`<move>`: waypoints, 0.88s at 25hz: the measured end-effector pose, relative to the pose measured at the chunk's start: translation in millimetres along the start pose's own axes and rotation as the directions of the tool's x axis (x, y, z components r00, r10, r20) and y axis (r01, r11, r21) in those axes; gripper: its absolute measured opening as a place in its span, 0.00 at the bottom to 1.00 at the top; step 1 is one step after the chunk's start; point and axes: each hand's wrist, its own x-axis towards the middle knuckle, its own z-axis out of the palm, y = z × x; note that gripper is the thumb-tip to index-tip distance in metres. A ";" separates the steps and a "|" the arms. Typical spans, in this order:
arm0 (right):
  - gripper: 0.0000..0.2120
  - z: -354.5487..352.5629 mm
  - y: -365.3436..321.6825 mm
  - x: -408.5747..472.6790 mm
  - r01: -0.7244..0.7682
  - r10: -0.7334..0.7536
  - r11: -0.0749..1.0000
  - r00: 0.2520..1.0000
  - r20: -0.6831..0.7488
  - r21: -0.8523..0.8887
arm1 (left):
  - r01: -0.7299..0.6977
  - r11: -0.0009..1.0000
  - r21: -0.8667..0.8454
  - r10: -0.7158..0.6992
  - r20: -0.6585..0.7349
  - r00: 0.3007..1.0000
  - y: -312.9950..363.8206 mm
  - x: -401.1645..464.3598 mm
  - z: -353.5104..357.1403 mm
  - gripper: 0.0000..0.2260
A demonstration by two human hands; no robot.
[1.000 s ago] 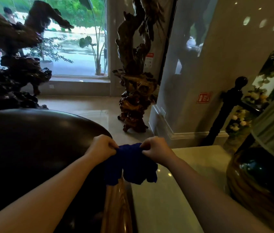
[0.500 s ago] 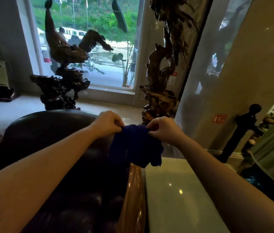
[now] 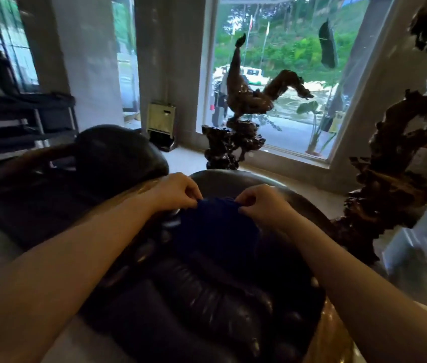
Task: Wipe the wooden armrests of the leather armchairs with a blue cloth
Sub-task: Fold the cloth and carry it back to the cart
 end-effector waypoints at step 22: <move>0.08 311.1 -343.2 326.5 0.488 -0.526 0.850 0.762 0.378 0.199 | 0.543 0.827 -0.147 -0.561 -0.280 0.779 -404.2 -152.3 -227.2 0.07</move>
